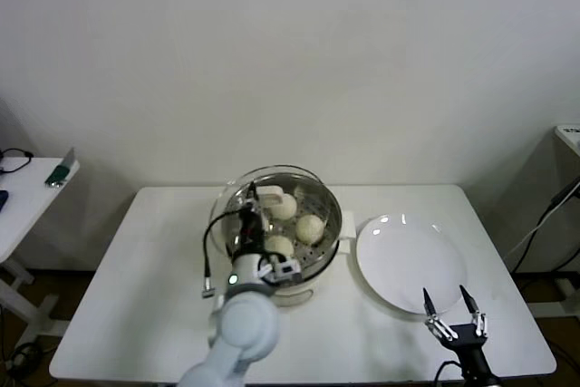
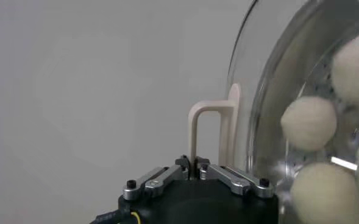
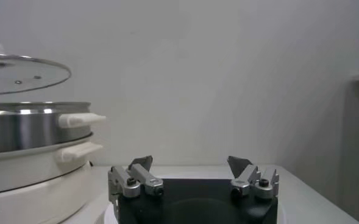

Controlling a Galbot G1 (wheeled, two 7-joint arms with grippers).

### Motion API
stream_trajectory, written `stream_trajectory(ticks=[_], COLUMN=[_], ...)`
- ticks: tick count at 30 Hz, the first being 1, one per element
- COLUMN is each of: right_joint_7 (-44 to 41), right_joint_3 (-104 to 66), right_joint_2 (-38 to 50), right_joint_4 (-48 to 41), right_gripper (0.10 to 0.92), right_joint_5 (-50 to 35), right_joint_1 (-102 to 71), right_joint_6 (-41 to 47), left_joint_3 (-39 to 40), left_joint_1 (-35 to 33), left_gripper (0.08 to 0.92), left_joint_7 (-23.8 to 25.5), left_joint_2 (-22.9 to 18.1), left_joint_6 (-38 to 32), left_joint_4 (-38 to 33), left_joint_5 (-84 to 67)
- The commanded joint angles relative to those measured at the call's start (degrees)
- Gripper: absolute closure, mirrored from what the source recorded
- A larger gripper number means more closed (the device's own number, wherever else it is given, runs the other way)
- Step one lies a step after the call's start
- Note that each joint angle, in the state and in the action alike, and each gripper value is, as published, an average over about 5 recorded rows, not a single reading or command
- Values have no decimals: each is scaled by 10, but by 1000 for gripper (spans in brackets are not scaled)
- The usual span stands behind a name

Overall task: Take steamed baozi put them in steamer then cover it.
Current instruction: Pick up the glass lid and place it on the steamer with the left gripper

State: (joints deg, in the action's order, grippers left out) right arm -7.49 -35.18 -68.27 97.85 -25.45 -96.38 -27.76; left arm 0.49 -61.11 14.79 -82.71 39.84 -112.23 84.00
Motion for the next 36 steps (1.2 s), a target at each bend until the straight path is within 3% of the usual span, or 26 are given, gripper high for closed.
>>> stream_trajectory(ticks=[1,24,36], right_joint_7=[1,0,0], right_joint_3=[-1,3,4], right_joint_2=[3,3,1], right_joint_4=[-8,-15,-13], right_gripper=[203,203,203], right_joint_5=[-5,-14,-14], right_joint_1=[2,-2,-5], right_joint_6=[-10,-30,-38], left_joint_3=[51,14,8], left_joint_1=[23,11,7], left_gripper=[855,855,855], left_joint_7=[7,11,-12], left_joint_2=[-98,-65,-66], left_joint_6=[8,-6,-9], left_joint_4=[82,102,115], left_joint_5=[93,134,131])
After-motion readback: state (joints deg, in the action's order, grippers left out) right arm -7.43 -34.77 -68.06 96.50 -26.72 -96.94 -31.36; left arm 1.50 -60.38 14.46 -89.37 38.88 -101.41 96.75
